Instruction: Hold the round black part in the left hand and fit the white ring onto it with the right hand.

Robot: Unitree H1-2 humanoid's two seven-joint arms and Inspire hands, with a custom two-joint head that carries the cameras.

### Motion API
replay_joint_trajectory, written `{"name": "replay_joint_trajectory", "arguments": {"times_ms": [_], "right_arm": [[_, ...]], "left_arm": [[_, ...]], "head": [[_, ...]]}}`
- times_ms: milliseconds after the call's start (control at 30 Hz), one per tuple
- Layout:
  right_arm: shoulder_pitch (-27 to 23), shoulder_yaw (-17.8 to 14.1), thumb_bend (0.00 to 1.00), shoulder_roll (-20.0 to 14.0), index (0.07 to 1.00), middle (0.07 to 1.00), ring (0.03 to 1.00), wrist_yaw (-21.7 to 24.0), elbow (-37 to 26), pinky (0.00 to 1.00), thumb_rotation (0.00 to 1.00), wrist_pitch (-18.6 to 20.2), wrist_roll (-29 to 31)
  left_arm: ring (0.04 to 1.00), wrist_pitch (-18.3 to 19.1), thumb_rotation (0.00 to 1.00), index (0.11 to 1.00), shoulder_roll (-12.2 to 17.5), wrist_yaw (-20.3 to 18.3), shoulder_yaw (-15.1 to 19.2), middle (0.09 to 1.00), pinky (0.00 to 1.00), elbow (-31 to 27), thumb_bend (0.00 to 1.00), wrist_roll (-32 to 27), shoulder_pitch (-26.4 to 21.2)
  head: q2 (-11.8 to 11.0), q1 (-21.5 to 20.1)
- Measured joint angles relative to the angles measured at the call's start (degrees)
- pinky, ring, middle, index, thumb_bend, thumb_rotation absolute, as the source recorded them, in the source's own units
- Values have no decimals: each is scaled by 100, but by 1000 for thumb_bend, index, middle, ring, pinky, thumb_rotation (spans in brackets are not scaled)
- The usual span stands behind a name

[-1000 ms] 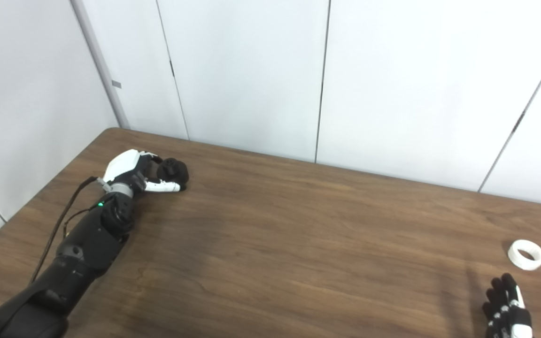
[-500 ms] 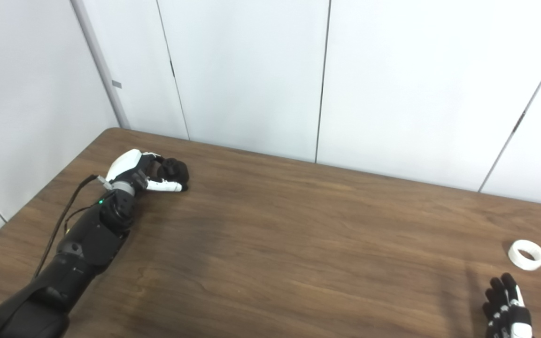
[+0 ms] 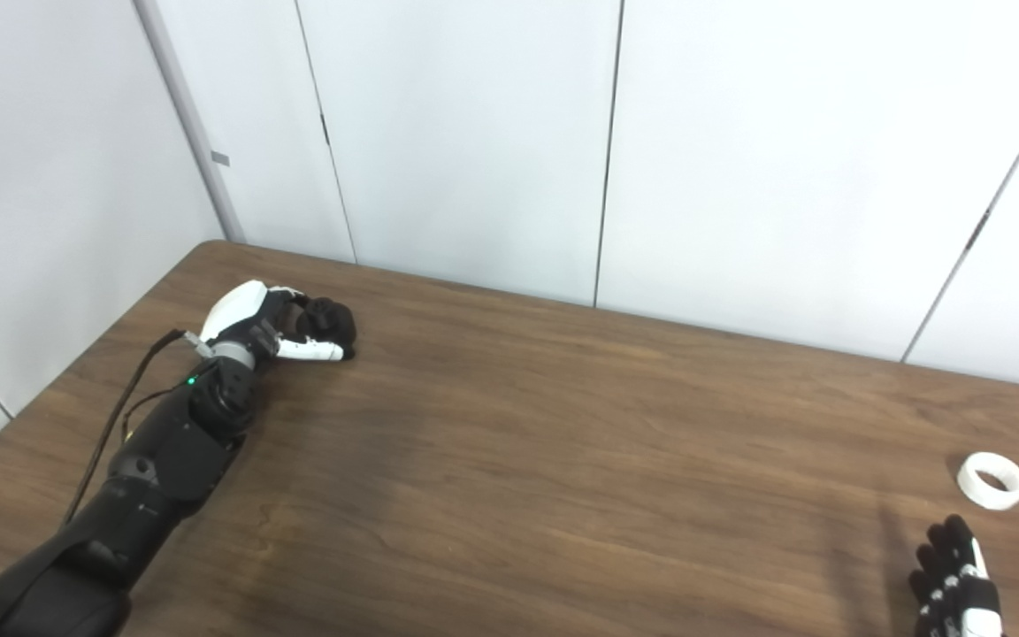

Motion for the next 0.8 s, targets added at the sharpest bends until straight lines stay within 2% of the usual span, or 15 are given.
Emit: {"name": "replay_joint_trajectory", "arguments": {"times_ms": [67,100,133,200,433,800], "right_arm": [[0,0,403,0,1000,990,1000,0,-11,1000,1000,14,0],[1,0,403,0,1000,992,1000,-1,-15,1000,1000,20,-1],[1,-1,399,0,1000,992,1000,-1,-19,1000,1000,21,-1],[4,-1,396,-1,1000,992,1000,0,-19,1000,1000,17,-1],[8,-1,393,-2,1000,995,1000,0,-20,1000,1000,26,3],[8,1,389,7,1000,990,1000,-16,-33,1000,1000,45,44]], "left_arm": [[982,-28,187,622,-12,108,5,885,1000,20,863,-3,0],[964,-59,111,542,-19,139,17,851,1000,39,663,-12,0],[949,-143,83,513,-29,208,35,831,1000,86,595,-21,0],[925,-245,57,489,-42,308,57,799,1000,139,538,-27,14],[885,-356,53,484,-64,540,-150,765,1000,169,524,197,33],[880,-380,54,484,-60,567,-196,769,1000,152,524,340,53]], "head": [[0,0],[0,0],[17,9],[18,17],[18,26],[18,-158]]}}
